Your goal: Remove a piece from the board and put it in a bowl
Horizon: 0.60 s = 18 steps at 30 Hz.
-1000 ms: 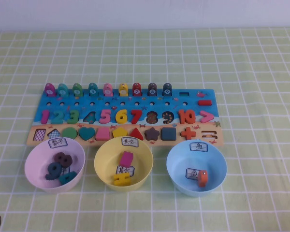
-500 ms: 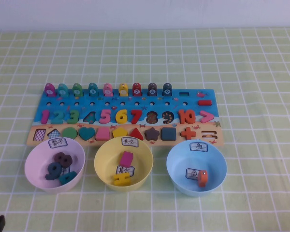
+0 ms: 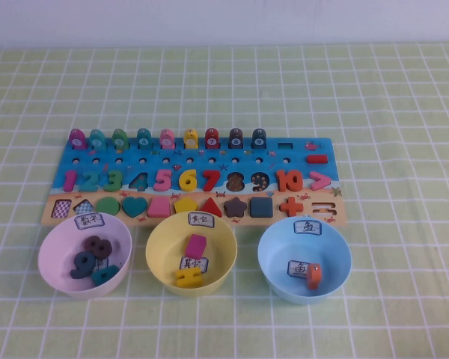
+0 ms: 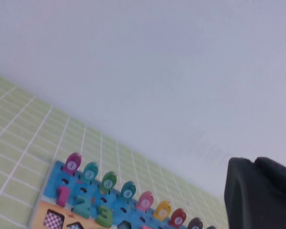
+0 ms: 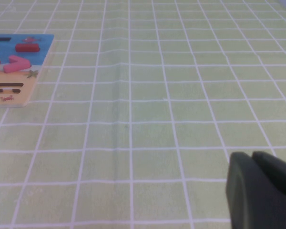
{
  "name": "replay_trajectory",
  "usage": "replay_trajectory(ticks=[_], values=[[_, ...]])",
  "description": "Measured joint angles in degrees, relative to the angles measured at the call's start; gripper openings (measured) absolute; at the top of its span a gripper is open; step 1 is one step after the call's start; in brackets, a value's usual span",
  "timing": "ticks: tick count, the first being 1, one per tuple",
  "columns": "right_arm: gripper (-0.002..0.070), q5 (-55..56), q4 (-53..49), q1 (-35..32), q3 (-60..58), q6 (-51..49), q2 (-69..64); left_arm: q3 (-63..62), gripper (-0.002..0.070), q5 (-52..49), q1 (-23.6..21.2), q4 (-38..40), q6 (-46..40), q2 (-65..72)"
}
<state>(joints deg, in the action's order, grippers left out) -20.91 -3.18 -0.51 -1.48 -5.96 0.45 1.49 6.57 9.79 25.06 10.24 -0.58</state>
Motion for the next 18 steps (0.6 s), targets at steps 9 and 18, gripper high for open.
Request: replay_trajectory(ticks=[9,18], values=[[-0.0018,0.00,0.00,0.00,0.00,0.00,0.00,0.00,-0.0004,4.25,0.00,0.70,0.00,0.00],[-0.0018,0.00,0.00,0.00,0.00,0.00,0.00,-0.47,-0.0005,5.53,0.00,0.85,-0.41,0.15]])
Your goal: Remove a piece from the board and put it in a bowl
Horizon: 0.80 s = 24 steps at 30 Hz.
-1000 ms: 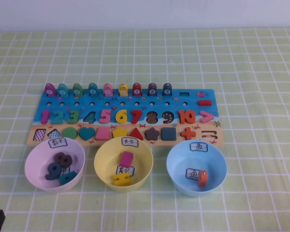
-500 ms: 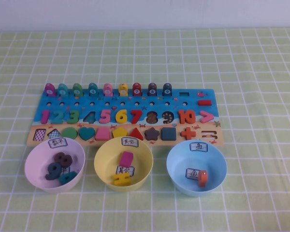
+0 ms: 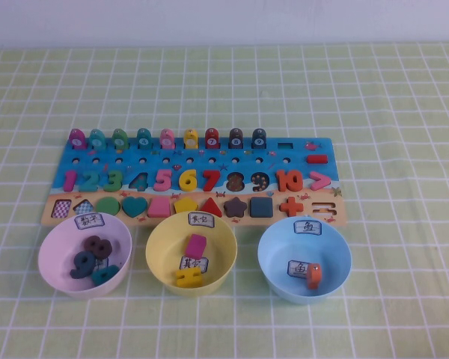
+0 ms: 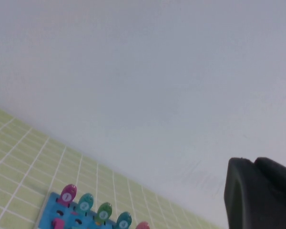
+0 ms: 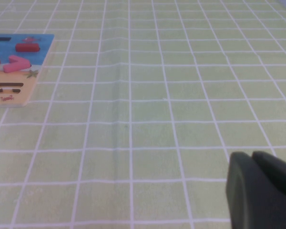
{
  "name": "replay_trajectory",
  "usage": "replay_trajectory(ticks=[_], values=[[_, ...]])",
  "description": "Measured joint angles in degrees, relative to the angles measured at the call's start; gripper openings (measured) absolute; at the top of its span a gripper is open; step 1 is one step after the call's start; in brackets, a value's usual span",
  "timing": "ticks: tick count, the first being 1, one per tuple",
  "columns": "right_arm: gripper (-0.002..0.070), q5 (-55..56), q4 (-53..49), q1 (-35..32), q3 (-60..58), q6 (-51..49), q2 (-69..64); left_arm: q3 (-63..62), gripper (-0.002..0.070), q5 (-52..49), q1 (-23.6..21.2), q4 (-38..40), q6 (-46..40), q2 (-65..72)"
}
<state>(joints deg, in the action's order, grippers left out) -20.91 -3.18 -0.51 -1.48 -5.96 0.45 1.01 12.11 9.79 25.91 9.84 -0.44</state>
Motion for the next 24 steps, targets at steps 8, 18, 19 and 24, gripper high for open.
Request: replay_trajectory(ticks=[8,18,19,24], values=[[-0.0018,-0.09,0.00,0.00,0.00,0.00,0.00,-17.62,-0.0005,-16.95,0.00,-0.32,-11.54,15.46],[-0.0018,-0.09,0.00,0.00,0.00,0.00,0.00,-58.74,-0.0005,-51.15,0.00,-16.71,-15.21,49.83],[-0.0018,-0.09,0.00,0.00,0.00,0.00,0.00,-61.92,-0.0004,-54.25,0.00,-18.42,-15.21,52.47],[-0.0018,-0.09,0.00,0.00,0.00,0.00,0.00,-78.10,-0.0004,-65.72,0.00,-25.52,-15.35,67.22]])
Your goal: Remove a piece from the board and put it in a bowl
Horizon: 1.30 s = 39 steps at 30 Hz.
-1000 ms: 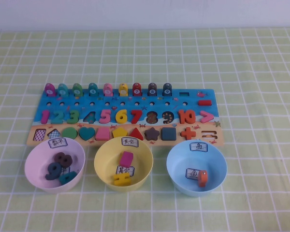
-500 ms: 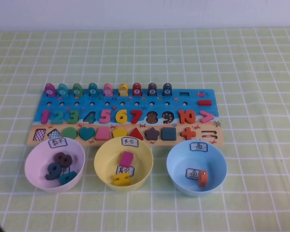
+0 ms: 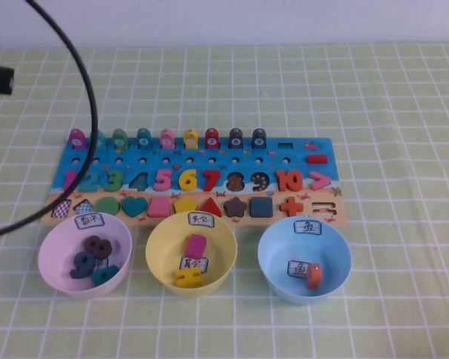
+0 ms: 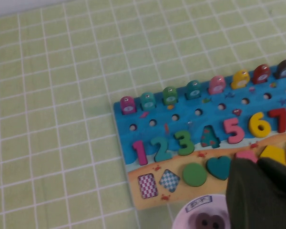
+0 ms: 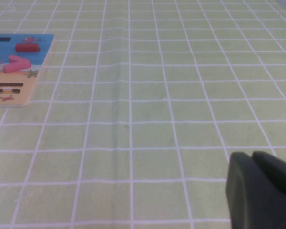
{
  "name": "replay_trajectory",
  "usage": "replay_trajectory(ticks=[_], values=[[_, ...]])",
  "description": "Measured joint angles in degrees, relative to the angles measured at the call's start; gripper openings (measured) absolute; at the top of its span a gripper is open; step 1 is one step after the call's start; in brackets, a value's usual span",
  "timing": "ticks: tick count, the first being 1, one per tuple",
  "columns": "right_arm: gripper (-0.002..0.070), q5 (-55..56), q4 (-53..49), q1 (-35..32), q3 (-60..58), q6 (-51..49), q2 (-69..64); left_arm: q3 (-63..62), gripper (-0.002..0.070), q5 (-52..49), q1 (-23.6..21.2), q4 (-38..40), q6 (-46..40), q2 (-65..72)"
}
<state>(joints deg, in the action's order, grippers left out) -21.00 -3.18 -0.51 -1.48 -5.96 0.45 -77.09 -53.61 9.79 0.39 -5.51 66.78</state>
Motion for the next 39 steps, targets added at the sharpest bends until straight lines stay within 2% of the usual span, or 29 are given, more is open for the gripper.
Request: replay_trajectory(ticks=[9,21,25,28,35,39], values=[[-0.0018,0.00,0.00,0.00,0.00,0.00,0.00,-16.44,-0.0004,-9.37,0.52,-1.85,0.59,18.26],[-0.0018,0.00,0.00,0.00,0.00,0.00,0.00,-30.97,-0.0005,-15.83,9.37,-3.51,1.47,36.84],[-0.0018,0.00,0.00,0.00,0.00,0.00,0.00,-36.57,0.0009,-17.39,11.01,-4.05,3.80,42.92],[-0.0018,0.00,0.00,0.00,0.00,0.00,0.00,-41.04,0.0072,-17.39,12.12,-4.44,4.19,47.74],[-0.0018,0.00,-0.04,0.00,0.00,0.00,0.00,-47.99,0.0362,-17.61,13.45,-4.74,7.72,56.44],[-0.0018,0.00,-0.04,0.00,0.00,0.00,0.00,-51.33,0.0403,-17.61,13.45,-5.91,9.01,60.62]])
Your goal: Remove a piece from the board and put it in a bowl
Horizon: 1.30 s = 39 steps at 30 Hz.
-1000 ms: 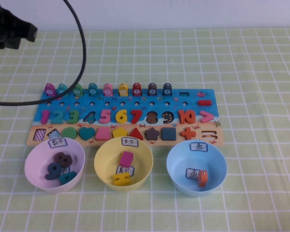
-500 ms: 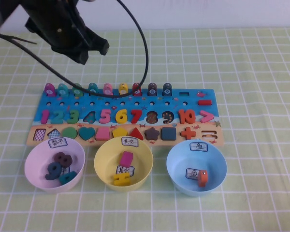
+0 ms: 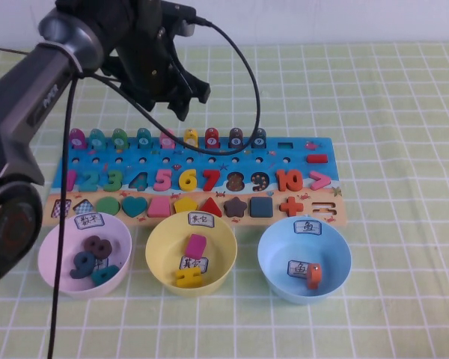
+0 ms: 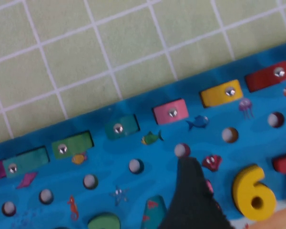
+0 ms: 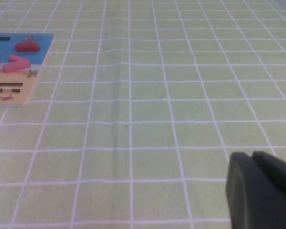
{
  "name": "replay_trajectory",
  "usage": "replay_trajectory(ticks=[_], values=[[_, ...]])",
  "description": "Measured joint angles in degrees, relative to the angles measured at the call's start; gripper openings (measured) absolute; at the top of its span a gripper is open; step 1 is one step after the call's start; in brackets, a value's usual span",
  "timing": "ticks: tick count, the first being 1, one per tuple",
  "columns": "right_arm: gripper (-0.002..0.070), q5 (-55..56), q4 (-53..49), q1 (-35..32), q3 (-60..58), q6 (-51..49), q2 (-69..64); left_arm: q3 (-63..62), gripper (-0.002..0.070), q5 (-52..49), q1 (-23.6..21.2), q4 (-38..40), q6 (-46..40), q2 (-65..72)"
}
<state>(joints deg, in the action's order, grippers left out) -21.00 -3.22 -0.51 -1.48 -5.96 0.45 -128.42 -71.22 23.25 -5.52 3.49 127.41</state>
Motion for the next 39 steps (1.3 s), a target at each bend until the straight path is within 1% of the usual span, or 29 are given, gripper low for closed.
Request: replay_trajectory(ticks=[10,25,32,39], values=[[-0.0018,0.00,0.00,0.00,0.00,0.11,0.00,-3.46,0.0406,-0.01,0.00,-3.42,0.94,4.54],[-0.0018,0.00,-0.09,0.00,0.00,0.18,0.00,-3.56,0.0405,0.70,-0.33,-3.03,1.89,8.42],[-0.0018,0.00,-0.09,0.00,0.00,0.06,0.00,-3.56,0.0373,2.33,-0.82,-3.03,1.89,8.52],[-0.0018,0.00,-0.09,0.00,0.00,0.06,0.00,-3.56,0.0365,2.97,-2.29,-1.64,2.14,9.08]])
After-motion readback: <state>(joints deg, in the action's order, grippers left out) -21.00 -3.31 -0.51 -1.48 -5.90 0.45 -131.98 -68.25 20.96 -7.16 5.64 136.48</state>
